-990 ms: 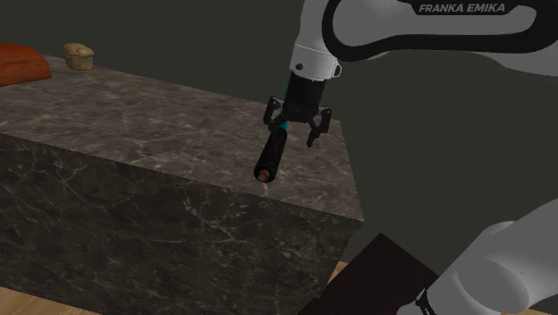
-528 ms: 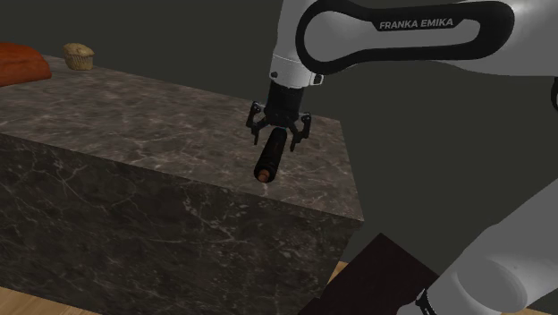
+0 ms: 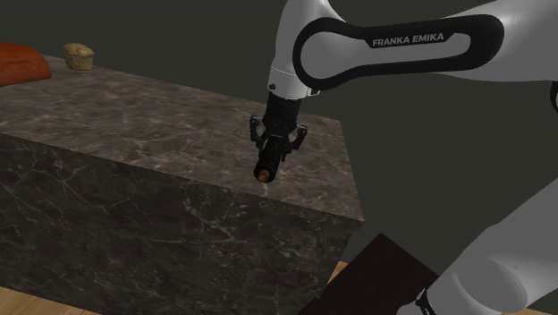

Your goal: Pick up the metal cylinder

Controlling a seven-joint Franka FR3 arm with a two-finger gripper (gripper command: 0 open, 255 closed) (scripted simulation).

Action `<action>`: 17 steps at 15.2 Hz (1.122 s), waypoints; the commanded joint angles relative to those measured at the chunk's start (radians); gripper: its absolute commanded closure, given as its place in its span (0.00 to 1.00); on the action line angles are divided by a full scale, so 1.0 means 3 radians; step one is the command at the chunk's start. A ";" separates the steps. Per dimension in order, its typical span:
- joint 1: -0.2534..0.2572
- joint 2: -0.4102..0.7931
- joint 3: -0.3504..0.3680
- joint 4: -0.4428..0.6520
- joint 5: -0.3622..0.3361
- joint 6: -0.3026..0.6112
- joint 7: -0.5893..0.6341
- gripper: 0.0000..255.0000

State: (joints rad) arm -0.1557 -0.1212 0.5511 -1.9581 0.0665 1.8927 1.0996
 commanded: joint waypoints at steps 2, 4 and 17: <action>0.0001 0.0001 0.0001 -0.0007 0.0000 0.0003 0.0000 1.00; 0.0000 0.0004 0.0001 -0.0003 -0.0001 0.0001 0.0000 1.00; -0.0012 0.0003 -0.0016 0.0450 -0.0010 -0.0452 0.0001 1.00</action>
State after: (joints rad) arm -0.1591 -0.1207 0.5466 -1.8389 0.0642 1.7723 1.0996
